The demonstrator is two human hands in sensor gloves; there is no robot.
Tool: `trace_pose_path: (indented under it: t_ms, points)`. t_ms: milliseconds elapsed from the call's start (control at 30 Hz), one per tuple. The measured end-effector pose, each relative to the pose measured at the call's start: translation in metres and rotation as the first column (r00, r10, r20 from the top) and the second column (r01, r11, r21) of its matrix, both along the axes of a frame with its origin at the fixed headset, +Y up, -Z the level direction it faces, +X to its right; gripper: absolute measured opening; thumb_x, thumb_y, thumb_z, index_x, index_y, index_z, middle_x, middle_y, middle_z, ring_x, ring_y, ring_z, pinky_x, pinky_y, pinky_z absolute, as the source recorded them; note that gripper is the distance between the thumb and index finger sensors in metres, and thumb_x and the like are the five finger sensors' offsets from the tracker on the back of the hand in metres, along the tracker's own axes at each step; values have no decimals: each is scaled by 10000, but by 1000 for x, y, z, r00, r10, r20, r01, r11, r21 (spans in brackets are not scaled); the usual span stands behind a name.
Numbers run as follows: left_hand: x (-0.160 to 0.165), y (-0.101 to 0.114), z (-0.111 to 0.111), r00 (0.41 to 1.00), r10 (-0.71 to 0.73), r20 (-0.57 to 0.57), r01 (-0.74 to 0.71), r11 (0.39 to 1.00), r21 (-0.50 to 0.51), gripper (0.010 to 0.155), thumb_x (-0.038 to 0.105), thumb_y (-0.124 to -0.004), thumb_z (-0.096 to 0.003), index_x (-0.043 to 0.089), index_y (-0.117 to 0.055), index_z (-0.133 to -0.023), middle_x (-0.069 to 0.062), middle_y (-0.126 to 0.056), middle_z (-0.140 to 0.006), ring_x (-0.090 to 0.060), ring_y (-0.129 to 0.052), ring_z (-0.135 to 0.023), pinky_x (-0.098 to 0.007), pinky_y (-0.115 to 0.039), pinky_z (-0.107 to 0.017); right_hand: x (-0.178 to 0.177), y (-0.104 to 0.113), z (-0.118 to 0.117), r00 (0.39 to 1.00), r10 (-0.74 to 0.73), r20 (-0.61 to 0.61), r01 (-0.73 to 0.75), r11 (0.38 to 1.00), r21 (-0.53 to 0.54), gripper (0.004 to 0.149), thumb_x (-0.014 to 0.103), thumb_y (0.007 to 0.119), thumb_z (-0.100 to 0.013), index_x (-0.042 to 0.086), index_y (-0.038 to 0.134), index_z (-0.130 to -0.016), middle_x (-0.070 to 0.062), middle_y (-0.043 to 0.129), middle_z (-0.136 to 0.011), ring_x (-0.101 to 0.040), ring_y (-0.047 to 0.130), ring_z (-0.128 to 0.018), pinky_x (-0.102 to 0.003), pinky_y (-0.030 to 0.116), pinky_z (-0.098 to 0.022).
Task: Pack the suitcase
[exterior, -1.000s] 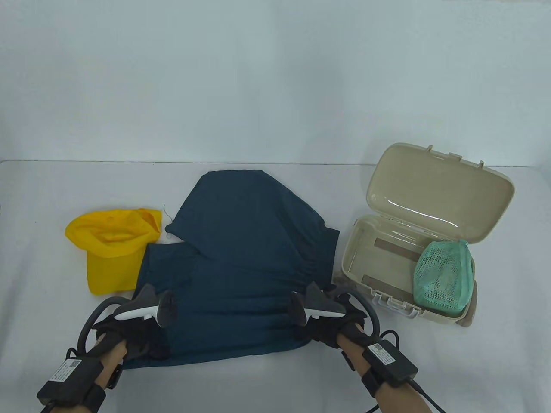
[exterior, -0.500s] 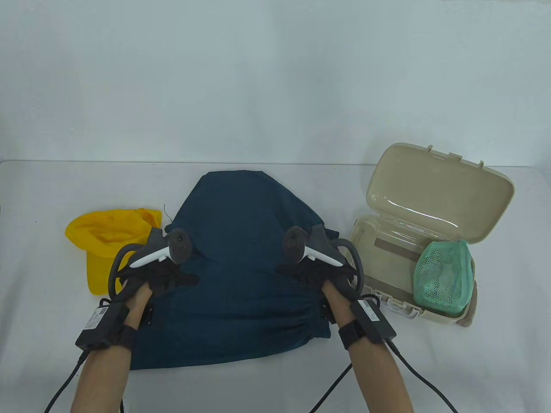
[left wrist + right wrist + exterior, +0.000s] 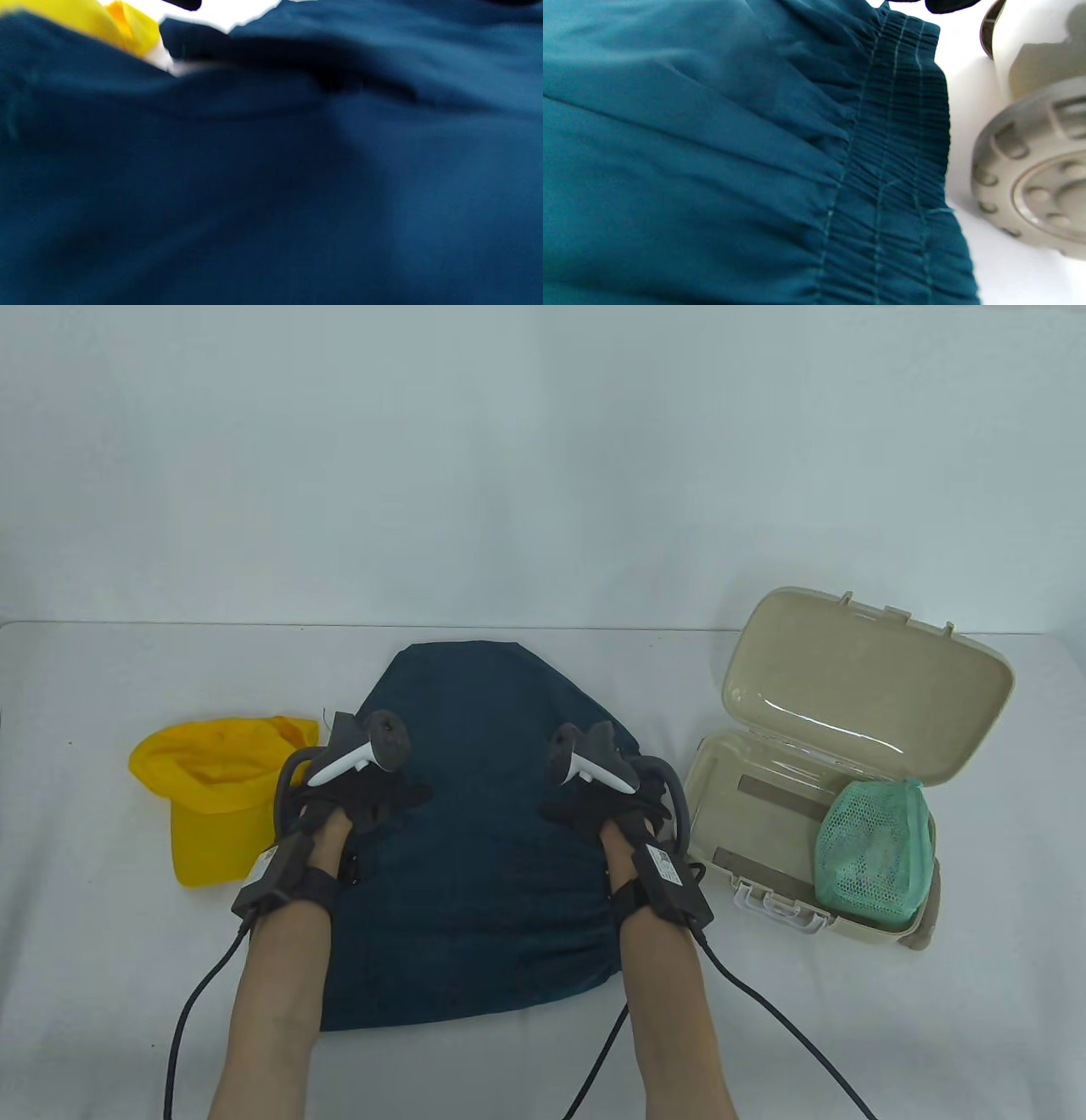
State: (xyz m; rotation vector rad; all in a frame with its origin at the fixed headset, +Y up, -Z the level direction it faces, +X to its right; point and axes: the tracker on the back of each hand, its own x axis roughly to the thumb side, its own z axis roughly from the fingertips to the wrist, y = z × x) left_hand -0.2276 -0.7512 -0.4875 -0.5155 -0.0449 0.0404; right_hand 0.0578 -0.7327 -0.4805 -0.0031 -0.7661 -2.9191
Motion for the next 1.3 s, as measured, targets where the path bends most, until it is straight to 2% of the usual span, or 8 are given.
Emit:
trace_pose_path:
  t_ms: [100,167,333,567,733,867,1033,1300]
  points:
    - [-1,-17,1,999,-37,1,37,993,-113,907,707,-542,-418,295,-130,-1113,-95,-129,-1204,-388,-190,-1123,-562,-382,-806,3,-11,-4,1000,7,26,-6,999,-46,998,736,497,-415,75,201,-1101,-241,278,-1171,-527,413,-1061,-653,495,-723]
    - [1,-17,3,995,-96,29,97,993,-60,908,708,-543,-416,286,-145,-1115,-115,-159,-1204,-400,-232,-1125,-564,-417,-803,5,-17,-6,999,3,42,0,998,-56,996,737,495,-415,74,204,-1100,-234,281,-1170,-529,417,-1059,-653,493,-722]
    - [-4,-10,7,985,-167,37,170,982,-78,894,703,-548,-419,273,-205,-1124,-138,-263,-1204,-405,-366,-1122,-552,-456,-801,6,-26,-12,998,52,37,-49,997,-66,993,744,488,-410,80,213,-1095,-230,276,-1162,-528,390,-1047,-652,477,-723]
    - [-16,-8,11,987,-161,18,162,984,-78,889,701,-544,-419,279,-206,-1125,-111,-252,-1212,-382,-362,-1133,-530,-424,-811,12,-22,-17,998,37,51,-33,996,-78,989,740,497,-411,85,222,-1098,-226,287,-1166,-532,401,-1049,-651,468,-725]
    - [-11,21,26,991,-118,57,119,993,-17,909,703,-544,-419,279,-169,-1130,-108,-207,-1222,-394,-334,-1144,-534,-418,-818,5,2,-12,1000,-8,2,8,999,-38,979,735,498,-414,99,216,-1103,-206,288,-1179,-528,413,-1062,-646,477,-728]
    - [-13,57,54,989,-117,87,115,993,34,920,705,-552,-424,274,-160,-1135,-98,-220,-1236,-405,-335,-1151,-552,-445,-814,-4,35,8,990,-88,-106,92,995,31,955,730,507,-419,134,227,-1111,-179,299,-1191,-524,445,-1069,-645,517,-725]
    - [-15,82,100,976,-168,135,161,985,61,936,722,-561,-414,275,-182,-1144,-54,-221,-1248,-411,-382,-1161,-578,-479,-805,-12,67,47,956,-57,-287,96,988,123,929,726,520,-421,164,268,-1116,-149,373,-1198,-478,533,-1076,-630,581,-711]
    - [-5,79,163,910,-315,269,311,949,57,968,727,-604,-403,247,-221,-1151,-67,-374,-1246,-372,-485,-1161,-594,-534,-789,-6,81,107,888,15,-460,80,979,185,906,720,553,-420,162,366,-1109,-122,534,-1154,-385,695,-1009,-564,656,-687]
